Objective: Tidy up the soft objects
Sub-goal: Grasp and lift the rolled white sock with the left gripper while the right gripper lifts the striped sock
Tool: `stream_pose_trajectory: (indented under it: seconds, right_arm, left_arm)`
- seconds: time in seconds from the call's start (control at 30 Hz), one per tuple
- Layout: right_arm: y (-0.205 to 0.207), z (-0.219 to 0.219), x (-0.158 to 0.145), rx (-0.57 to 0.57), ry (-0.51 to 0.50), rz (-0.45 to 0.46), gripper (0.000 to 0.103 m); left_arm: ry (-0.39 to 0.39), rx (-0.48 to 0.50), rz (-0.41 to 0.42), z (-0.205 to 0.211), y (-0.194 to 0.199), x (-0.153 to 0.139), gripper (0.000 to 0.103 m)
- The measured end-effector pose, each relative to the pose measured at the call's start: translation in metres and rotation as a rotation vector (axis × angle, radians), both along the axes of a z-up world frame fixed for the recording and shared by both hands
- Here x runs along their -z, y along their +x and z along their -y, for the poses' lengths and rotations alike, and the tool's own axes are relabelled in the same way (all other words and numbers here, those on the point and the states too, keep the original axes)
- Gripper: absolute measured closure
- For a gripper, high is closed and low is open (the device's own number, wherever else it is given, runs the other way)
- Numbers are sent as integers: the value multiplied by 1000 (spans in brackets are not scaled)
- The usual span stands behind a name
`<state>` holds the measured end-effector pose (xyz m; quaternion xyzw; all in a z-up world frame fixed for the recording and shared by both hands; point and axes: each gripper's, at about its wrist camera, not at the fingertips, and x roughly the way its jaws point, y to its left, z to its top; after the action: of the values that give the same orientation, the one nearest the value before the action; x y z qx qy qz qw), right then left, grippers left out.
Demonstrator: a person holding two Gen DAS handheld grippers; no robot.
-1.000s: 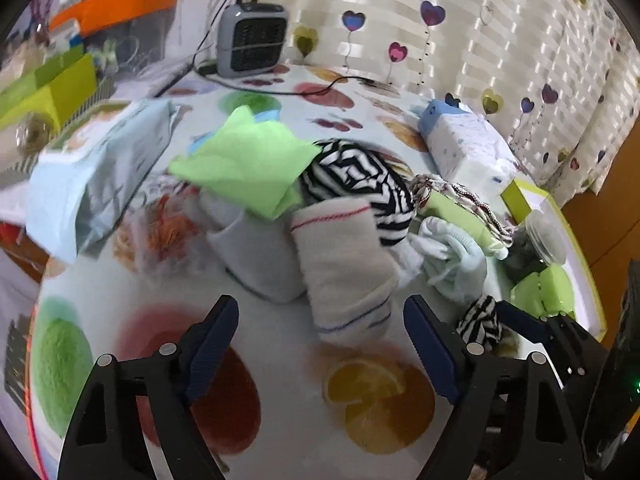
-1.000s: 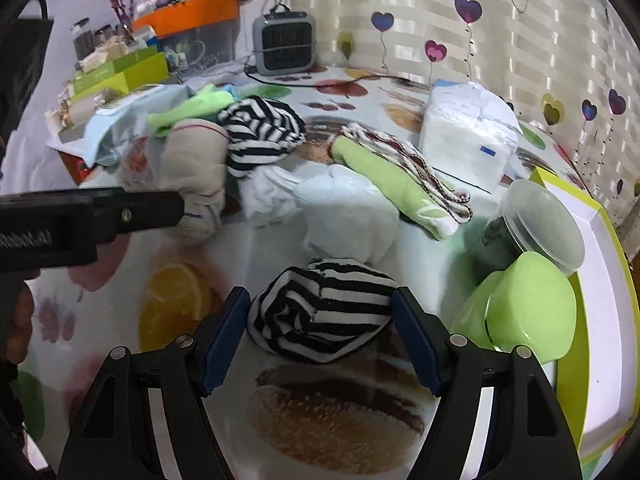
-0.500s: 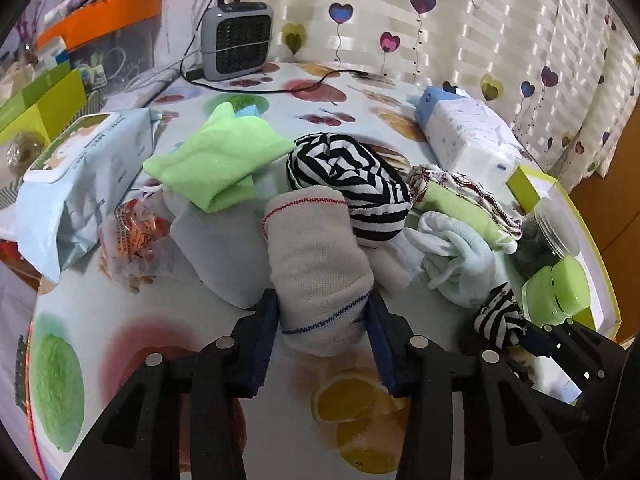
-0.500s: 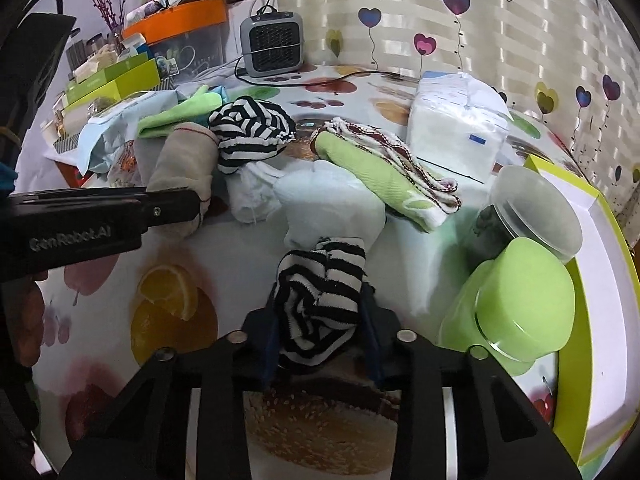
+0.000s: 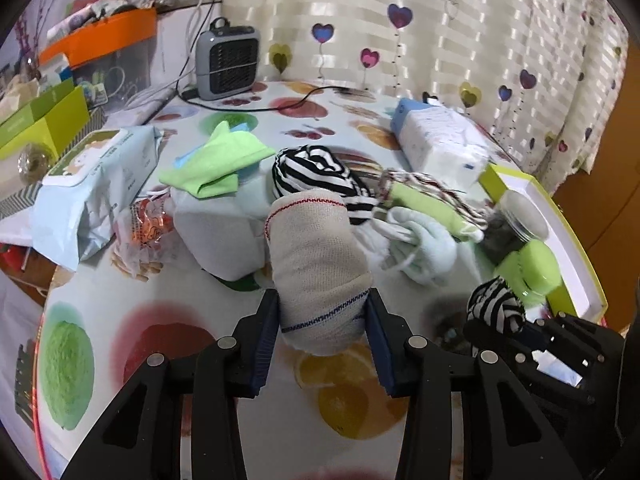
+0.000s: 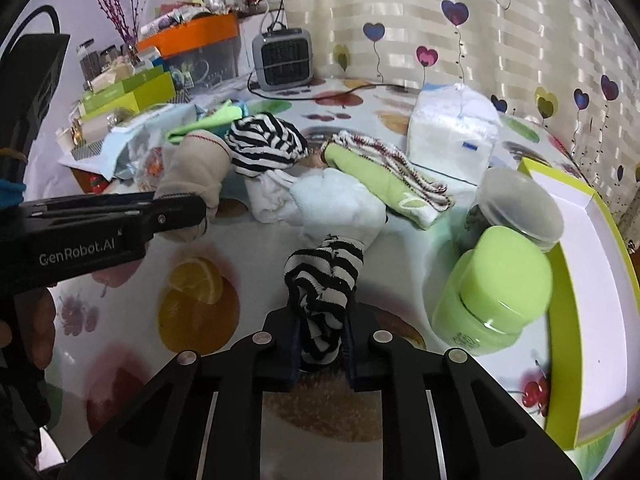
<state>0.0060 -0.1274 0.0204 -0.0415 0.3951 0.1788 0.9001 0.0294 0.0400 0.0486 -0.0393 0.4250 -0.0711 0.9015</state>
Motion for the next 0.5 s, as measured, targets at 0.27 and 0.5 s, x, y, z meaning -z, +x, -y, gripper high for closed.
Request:
stream_pose_trajectory:
  seconds: [0.27, 0.5]
  right_arm:
    - [-22, 24, -25, 36, 51, 56, 87]
    - [-42, 50, -43, 86, 59, 102, 87]
  left_arm:
    - [-9, 60, 39, 19, -20, -17, 63]
    - [27, 106, 74, 42, -35, -20, 64]
